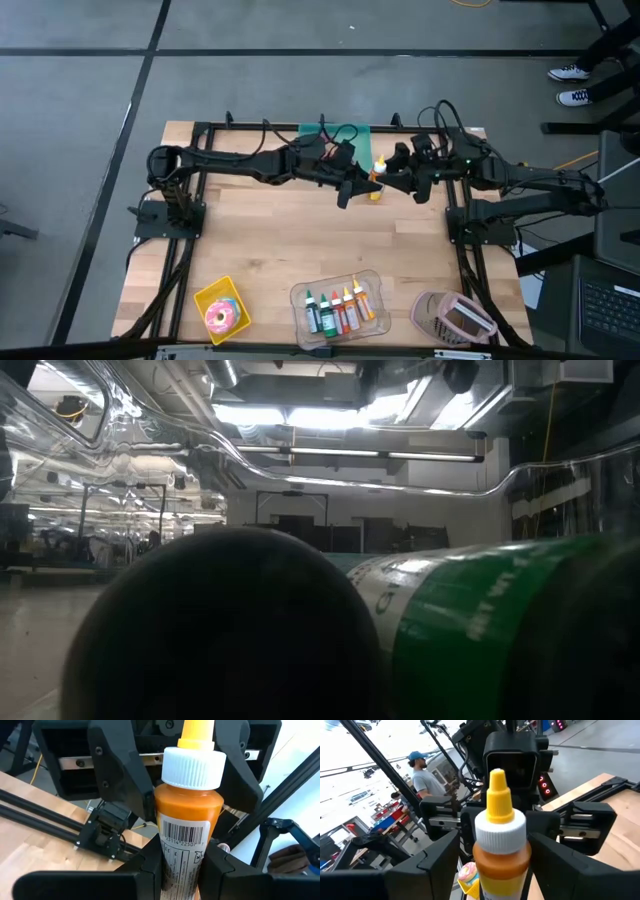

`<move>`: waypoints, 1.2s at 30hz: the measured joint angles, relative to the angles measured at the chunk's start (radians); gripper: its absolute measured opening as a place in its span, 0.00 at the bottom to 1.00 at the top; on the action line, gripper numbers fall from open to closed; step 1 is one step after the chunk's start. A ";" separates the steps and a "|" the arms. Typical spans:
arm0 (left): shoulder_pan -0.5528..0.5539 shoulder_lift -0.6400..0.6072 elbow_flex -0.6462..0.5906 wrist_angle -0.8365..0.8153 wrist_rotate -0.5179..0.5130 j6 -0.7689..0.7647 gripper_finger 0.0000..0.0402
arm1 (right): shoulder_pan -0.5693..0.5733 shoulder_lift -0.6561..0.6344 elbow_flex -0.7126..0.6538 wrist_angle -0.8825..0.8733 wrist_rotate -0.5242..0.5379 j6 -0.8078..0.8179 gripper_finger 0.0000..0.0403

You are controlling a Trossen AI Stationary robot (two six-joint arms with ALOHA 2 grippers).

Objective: Pick & Place Food Item
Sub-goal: Put the yellow food coloring bottle into the transparent bin

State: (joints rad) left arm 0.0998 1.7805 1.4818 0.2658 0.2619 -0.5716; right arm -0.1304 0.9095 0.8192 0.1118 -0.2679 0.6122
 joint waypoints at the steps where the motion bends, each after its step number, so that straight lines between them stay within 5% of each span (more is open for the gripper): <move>1: 0.000 0.000 0.000 0.001 0.000 0.000 0.18 | 0.000 0.000 0.000 0.003 0.006 0.000 0.57; 8: -0.001 0.000 0.000 -0.002 0.000 0.000 0.18 | 0.000 0.000 0.000 0.020 0.015 0.001 0.55; 20: -0.014 0.000 0.000 -0.005 0.003 -0.013 0.18 | 0.000 -0.002 0.000 0.023 0.020 -0.007 0.31; 26: -0.015 0.000 0.000 -0.006 -0.004 0.000 0.18 | 0.000 -0.002 0.000 0.023 0.022 -0.011 0.30; 36: 0.021 -0.088 0.000 -0.137 -0.063 0.148 0.40 | -0.002 -0.010 0.000 0.052 0.042 0.017 0.30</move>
State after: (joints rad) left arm 0.1212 1.6924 1.4822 0.1288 0.1984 -0.4232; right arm -0.1319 0.8993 0.8192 0.1638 -0.2256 0.6289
